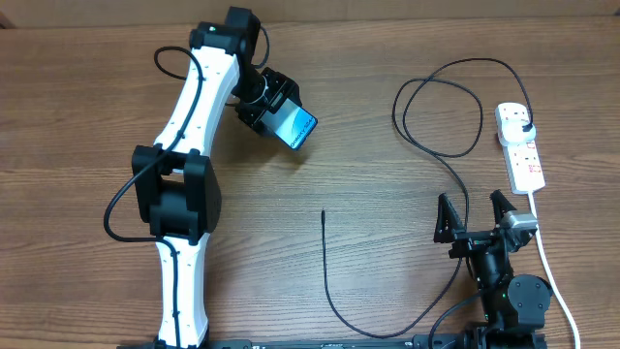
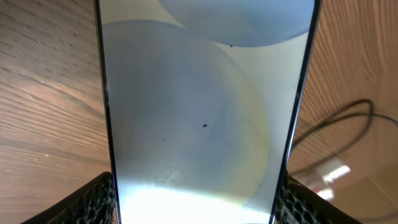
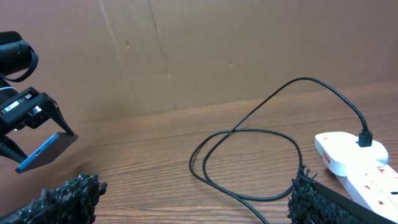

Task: Plug charger to phone and switch on socket
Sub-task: 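Rotate the held phone so its bottom edge faces right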

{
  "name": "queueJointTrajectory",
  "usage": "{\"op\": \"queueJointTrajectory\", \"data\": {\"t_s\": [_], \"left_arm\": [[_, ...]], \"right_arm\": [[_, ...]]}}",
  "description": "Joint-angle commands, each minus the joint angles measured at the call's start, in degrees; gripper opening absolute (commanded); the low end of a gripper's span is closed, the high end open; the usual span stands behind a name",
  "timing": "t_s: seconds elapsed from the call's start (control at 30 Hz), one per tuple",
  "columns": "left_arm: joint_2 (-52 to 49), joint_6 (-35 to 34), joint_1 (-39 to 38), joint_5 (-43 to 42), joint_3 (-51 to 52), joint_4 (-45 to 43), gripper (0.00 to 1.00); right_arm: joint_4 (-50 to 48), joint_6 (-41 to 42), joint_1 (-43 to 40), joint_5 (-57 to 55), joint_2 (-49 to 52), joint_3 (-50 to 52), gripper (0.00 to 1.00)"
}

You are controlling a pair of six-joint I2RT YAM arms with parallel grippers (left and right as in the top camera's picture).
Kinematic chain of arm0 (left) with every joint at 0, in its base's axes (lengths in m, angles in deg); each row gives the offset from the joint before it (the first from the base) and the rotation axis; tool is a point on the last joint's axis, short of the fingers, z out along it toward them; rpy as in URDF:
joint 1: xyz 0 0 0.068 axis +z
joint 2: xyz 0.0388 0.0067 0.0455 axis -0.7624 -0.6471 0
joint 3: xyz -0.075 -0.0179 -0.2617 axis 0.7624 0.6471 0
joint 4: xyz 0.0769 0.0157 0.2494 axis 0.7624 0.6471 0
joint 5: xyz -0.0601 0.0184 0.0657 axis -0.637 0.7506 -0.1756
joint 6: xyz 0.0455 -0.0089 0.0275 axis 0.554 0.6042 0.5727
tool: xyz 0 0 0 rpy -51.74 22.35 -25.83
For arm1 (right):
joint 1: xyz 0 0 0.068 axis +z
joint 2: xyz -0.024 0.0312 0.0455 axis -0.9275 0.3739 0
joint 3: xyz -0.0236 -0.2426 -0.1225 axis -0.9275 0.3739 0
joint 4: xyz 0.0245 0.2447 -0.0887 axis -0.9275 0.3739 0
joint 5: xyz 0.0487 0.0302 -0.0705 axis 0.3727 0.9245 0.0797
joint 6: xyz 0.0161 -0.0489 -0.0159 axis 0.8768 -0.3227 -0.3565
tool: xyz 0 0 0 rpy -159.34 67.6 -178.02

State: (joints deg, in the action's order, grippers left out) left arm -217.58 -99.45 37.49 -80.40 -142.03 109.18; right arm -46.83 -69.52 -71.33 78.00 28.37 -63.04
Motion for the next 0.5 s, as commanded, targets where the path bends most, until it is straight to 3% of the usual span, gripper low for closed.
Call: {"op": "queueJointTrajectory", "data": {"t_s": [0.0,0.47], "left_arm": [[0.20,0.68,-1.22,4.42,-1.92,0.00,0.04],[0.20,0.72,-3.39,5.42,-1.92,0.02,0.04]], "right_arm": [[-0.24,0.17,0.11,-0.37,-0.57,0.61,1.00],[-4.46,1.88,0.11,-3.30,-0.57,0.59,1.00]]}}
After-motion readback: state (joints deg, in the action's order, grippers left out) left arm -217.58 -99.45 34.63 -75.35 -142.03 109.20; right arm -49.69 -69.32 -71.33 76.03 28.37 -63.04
